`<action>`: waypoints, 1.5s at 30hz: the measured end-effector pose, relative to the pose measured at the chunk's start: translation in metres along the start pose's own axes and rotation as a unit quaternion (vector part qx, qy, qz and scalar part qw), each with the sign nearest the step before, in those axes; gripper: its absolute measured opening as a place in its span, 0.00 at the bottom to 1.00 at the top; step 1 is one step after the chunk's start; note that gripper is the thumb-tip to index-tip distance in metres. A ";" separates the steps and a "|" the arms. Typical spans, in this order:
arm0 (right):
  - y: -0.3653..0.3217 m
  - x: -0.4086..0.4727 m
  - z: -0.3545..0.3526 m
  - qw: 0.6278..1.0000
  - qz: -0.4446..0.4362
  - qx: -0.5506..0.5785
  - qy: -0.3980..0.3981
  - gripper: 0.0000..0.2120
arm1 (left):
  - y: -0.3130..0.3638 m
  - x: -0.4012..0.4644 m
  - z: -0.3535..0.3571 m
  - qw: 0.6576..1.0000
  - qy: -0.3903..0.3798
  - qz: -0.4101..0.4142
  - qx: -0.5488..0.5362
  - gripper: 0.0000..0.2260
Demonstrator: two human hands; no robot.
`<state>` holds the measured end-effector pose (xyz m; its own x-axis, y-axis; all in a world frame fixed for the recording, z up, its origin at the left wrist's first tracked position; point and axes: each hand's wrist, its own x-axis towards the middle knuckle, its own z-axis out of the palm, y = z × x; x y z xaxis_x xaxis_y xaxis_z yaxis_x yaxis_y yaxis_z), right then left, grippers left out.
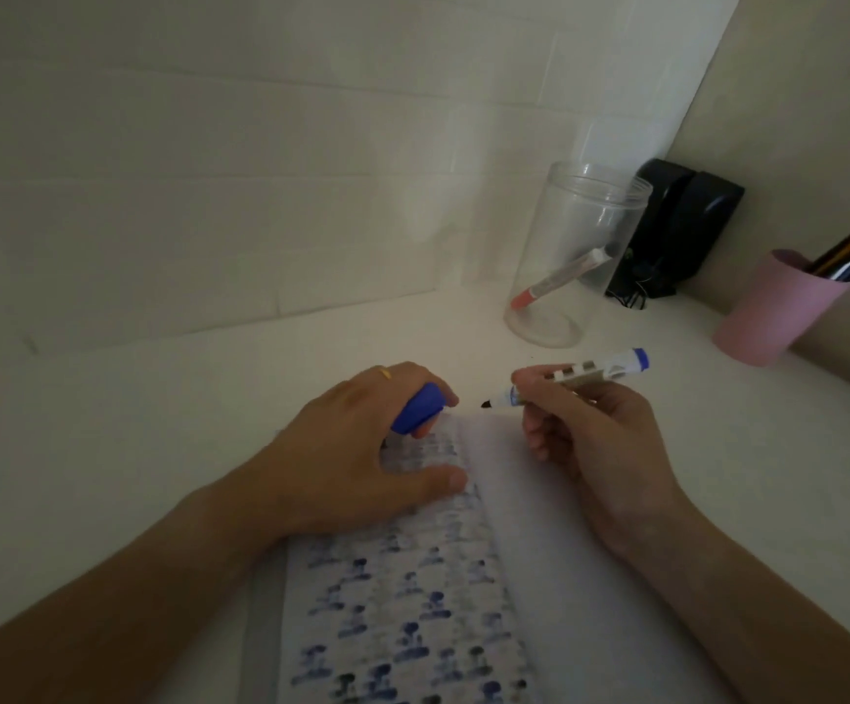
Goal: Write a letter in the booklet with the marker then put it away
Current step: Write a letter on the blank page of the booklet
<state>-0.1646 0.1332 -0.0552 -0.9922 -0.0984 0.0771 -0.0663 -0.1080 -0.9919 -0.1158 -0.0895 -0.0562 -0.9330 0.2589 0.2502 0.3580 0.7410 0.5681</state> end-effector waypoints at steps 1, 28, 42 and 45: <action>0.000 0.000 -0.001 1.000 -0.004 -0.016 -0.006 0.03 | -0.002 0.001 -0.001 1.000 -0.017 0.008 -0.009 0.25; 0.006 -0.006 -0.003 0.979 -0.096 -0.173 -0.057 0.01 | -0.012 0.005 -0.002 0.997 -0.059 0.009 -0.057 0.25; 0.007 -0.006 -0.005 0.979 -0.078 -0.185 -0.038 0.03 | -0.014 0.005 -0.001 0.996 -0.062 0.013 -0.059 0.25; 0.009 -0.005 -0.006 0.976 -0.080 -0.198 -0.045 0.01 | -0.013 0.005 -0.001 0.996 -0.062 0.011 -0.059 0.25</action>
<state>-0.1610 0.1386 -0.0648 -0.9539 -0.1996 0.2241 -0.2722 0.2611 -0.9261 -0.1247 -0.0988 -0.0615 -0.9197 0.3545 0.1688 0.3737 0.6586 0.6532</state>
